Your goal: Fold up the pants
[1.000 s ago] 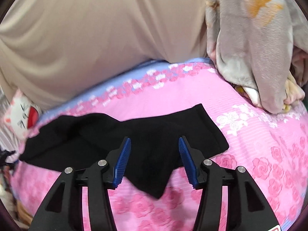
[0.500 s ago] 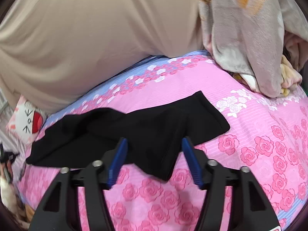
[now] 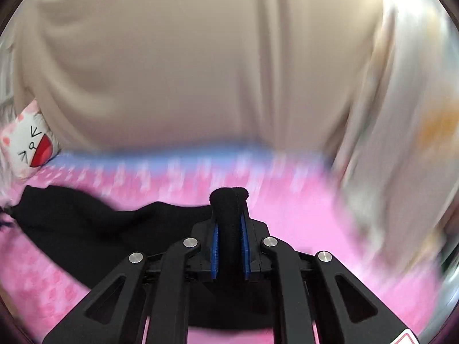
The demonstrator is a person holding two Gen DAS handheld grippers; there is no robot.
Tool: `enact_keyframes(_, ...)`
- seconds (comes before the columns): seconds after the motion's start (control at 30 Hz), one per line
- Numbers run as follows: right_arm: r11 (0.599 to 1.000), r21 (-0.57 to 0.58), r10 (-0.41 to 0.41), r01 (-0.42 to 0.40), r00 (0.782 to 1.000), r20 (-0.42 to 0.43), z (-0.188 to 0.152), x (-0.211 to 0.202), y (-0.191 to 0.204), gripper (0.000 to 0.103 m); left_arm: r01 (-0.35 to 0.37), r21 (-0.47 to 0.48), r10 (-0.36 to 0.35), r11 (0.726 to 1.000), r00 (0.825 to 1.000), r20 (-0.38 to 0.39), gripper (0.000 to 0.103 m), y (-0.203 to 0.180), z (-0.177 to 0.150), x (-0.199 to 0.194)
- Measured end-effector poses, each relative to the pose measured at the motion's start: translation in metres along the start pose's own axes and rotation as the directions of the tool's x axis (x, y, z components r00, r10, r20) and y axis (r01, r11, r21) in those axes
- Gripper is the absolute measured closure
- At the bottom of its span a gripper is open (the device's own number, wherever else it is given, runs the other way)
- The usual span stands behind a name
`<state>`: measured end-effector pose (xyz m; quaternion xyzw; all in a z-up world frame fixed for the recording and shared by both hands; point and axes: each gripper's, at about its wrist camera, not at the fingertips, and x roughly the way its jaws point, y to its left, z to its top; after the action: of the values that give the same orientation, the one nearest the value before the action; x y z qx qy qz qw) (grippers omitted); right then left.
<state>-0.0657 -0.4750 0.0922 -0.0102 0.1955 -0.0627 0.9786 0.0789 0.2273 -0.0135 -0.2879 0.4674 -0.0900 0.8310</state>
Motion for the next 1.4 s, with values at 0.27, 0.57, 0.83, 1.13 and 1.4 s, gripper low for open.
enact_keyframes(0.27,0.932,-0.156,-0.359,0.327,0.893,-0.271,-0.126,0.009,-0.038,0.057,0.014,-0.100,-0.018,0.995,0.999,-0.039,0.023,0.022,0.000,0.018)
enact_keyframes(0.57,0.928,0.362,-0.034,0.086,0.989,-0.147,-0.133,-0.031,-0.049,0.028,0.091,-0.156,-0.092,0.984,0.996,-0.002,0.075,0.026,0.026,0.031)
enact_keyframes(0.83,0.901,0.434,0.064,0.012,0.985,-0.161,-0.140,-0.008,-0.003,0.028,0.004,-0.011,-0.003,1.000,0.999,0.033,0.100,0.019,0.054,-0.031)
enact_keyframes(1.13,0.872,0.478,0.016,0.104,0.971,-0.240,-0.151,0.010,-0.024,0.028,-0.388,0.084,0.387,0.918,0.922,0.032,0.084,0.029,0.029,-0.015)
enact_keyframes(1.4,0.876,0.479,0.154,0.053,0.911,-0.382,-0.155,0.065,-0.061,0.084,-0.415,0.184,0.365,0.891,0.896,0.253,0.025,-0.051,-0.007,-0.049)
